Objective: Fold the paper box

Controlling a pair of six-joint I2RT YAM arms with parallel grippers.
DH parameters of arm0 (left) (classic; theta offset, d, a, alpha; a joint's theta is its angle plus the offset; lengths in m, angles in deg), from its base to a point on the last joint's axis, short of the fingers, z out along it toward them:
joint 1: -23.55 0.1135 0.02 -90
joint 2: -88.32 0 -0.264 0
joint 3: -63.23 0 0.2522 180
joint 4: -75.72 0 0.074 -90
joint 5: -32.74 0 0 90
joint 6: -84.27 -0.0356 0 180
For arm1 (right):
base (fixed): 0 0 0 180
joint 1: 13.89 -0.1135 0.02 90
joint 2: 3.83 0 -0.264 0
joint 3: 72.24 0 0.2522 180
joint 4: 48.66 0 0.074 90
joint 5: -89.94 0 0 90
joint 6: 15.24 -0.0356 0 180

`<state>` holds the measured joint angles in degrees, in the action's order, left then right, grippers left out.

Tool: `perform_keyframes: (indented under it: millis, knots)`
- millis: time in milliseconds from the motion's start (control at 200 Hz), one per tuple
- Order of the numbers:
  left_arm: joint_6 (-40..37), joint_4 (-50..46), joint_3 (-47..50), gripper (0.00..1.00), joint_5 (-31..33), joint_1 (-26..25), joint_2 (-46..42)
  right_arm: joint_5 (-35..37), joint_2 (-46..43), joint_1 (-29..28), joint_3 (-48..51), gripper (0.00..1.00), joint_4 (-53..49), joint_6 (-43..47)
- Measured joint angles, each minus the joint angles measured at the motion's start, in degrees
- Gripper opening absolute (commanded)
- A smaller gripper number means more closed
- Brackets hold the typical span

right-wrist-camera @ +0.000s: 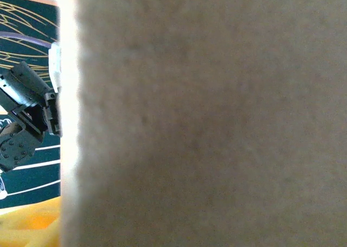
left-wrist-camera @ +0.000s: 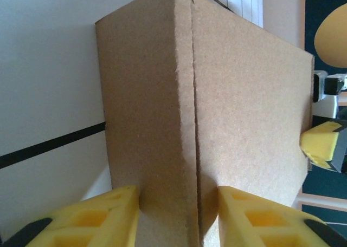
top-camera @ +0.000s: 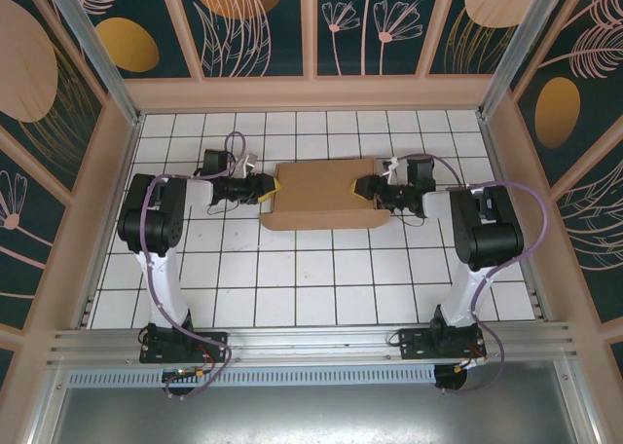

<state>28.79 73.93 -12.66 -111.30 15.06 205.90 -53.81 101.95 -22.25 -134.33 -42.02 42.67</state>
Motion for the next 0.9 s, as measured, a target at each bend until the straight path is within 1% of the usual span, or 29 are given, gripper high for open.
perform_keyframes:
  millis: [100, 180, 285, 355, 395, 460, 500, 560, 626, 696, 736, 801, 856, 901]
  knots:
    - [0.8, -2.8, 0.0, 0.46, 5.6, -0.2, -2.8, 0.0, -1.8, 0.5, 4.0, 0.62, 5.6, -3.5]
    - [1.9, -5.9, 0.0, 0.46, 12.5, 0.0, -6.7, 0.1, -3.1, 1.2, 7.5, 0.60, 11.0, -7.8]
    - [3.3, -8.3, 0.3, 0.45, 22.5, 0.0, -15.1, 0.6, -3.4, 1.2, 11.6, 0.58, 19.5, -13.8]
    - [5.0, -8.7, 1.5, 0.51, 28.5, -0.2, -23.3, 1.7, -3.4, 1.1, 15.1, 0.58, 25.8, -18.4]
    - [6.5, -8.0, 2.5, 0.55, 30.2, -0.3, -27.6, 2.3, -3.4, 0.9, 17.1, 0.57, 29.5, -21.3]
    - [10.3, -5.5, 4.9, 0.59, 31.7, -1.3, -34.0, 3.9, -3.4, 0.4, 19.6, 0.57, 34.8, -25.4]
    - [13.0, -3.2, 7.1, 0.60, 32.0, -2.8, -37.1, 5.0, -3.4, -0.3, 20.5, 0.57, 37.7, -27.7]
    - [17.9, -0.5, 10.6, 0.63, 32.9, -6.8, -40.2, 6.9, -3.7, -1.7, 21.3, 0.56, 40.8, -30.3]
    - [22.6, 0.9, 13.7, 0.64, 33.2, -11.9, -40.9, 8.9, -4.7, -3.4, 21.3, 0.56, 42.1, -32.1]
    - [24.5, -0.7, 15.3, 0.67, 33.4, -16.3, -40.8, 10.9, -6.7, -4.8, 21.2, 0.57, 42.0, -33.2]
    - [23.2, -2.6, 15.1, 0.67, 34.2, -17.8, -40.8, 11.6, -8.0, -5.1, 20.9, 0.57, 41.0, -33.3]
    - [17.5, -7.4, 12.6, 0.66, 37.1, -19.4, -41.2, 12.3, -9.9, -5.2, 19.0, 0.57, 37.1, -32.7]
    - [9.7, -11.0, 9.5, 0.62, 41.0, -20.6, -41.7, 12.4, -11.1, -5.2, 15.7, 0.57, 31.3, -31.2]
    - [3.1, -12.4, 7.1, 0.61, 44.6, -21.8, -42.3, 12.5, -11.7, -5.2, 12.7, 0.57, 26.5, -29.5]
